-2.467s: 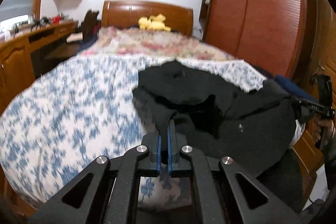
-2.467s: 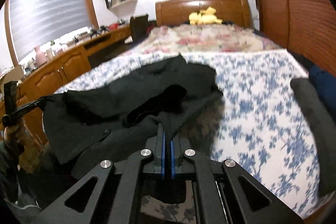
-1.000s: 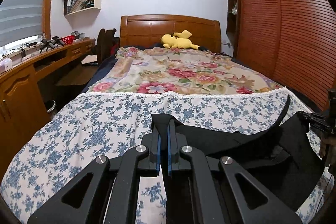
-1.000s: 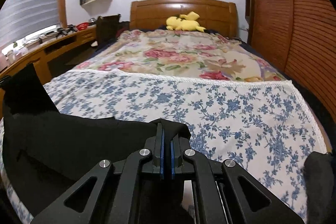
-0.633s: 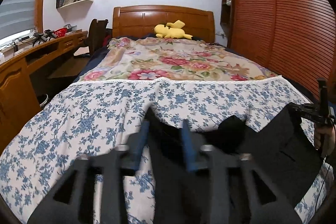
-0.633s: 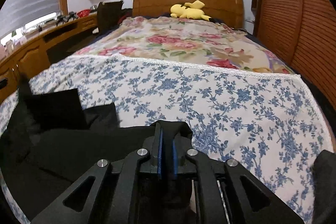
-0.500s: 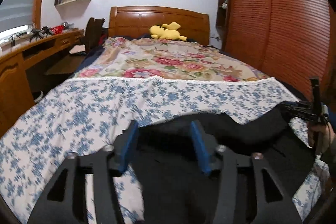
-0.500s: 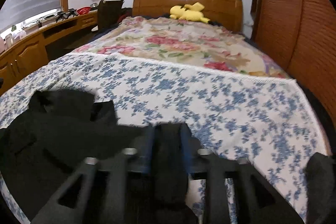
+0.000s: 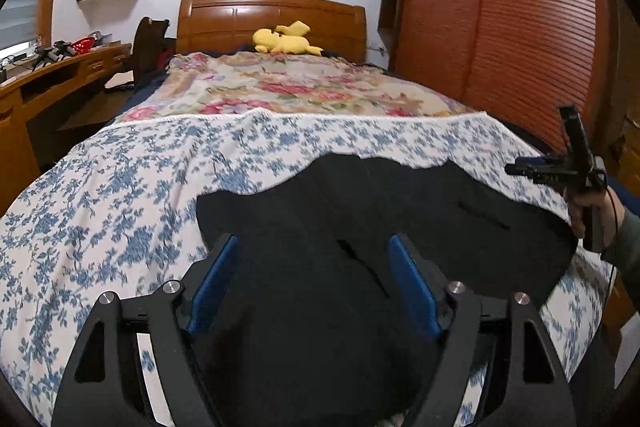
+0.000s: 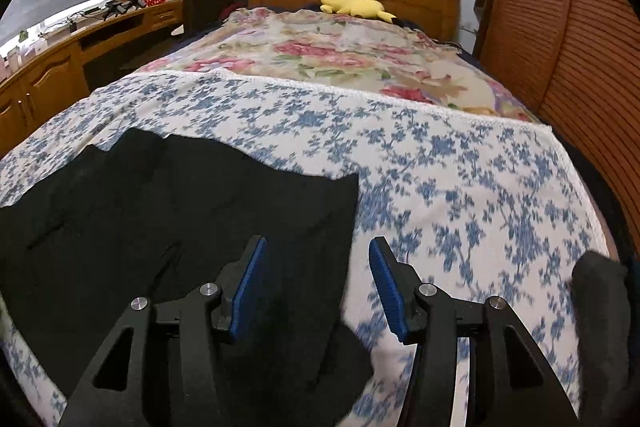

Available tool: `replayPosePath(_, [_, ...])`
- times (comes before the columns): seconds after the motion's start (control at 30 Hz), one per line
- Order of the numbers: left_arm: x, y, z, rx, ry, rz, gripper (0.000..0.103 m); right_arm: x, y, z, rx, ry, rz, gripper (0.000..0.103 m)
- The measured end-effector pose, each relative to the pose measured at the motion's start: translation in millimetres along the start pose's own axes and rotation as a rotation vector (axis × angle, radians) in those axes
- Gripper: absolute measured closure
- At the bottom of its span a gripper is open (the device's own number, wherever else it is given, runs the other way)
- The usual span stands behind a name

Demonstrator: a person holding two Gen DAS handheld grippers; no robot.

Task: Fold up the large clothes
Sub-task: 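Lay the hem over the collar with both tools and release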

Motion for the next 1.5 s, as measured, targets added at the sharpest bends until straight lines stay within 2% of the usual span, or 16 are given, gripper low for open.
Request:
replayPosePath(0.23, [-21, 18, -10, -0.036, -0.026, 0.005, 0.025, -24, -9, -34, 0.073, -0.013, 0.005, 0.048])
replayPosePath(0.43, [-26, 43, -17, -0.06, -0.025, 0.032, 0.025, -51, -20, -63, 0.116, -0.036, -0.03, 0.048])
replayPosePath(0.6, [-30, 61, -20, -0.07, -0.03, 0.063, 0.025, -64, -22, -78, 0.099, -0.036, -0.06, 0.048])
replayPosePath(0.77, [-39, 70, -16, -0.077, -0.053, 0.07, 0.025, -70, -8, -88, 0.055, -0.02, -0.02, 0.048])
replayPosePath(0.93, [-47, 72, -14, -0.078, -0.074, 0.068, 0.025, -77, 8, -98, 0.029, -0.002, 0.026, 0.038])
replayPosePath(1.07, [-52, 72, -14, -0.075, -0.083, 0.062, 0.025, -88, 19, -92, 0.028, -0.038, 0.106, 0.034])
replayPosePath(1.17, [-54, 72, -11, -0.069, -0.091, 0.06, 0.025, -94, 25, -77, 0.1, -0.077, 0.191, 0.034])
replayPosePath(1.5, [-60, 72, -6, -0.059, -0.11, 0.073, 0.025, -106, 23, -41, 0.091, -0.163, 0.206, 0.034])
Point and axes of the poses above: each gripper's, at about its wrist camera, not at the fingertips, and z roughly the way its jaws point, y to its right, x to its top, the point moved 2 cm from there along z, roughly the way its jaws point, and after that the axes turned 6 degrees about z, right-handed, at the moved point
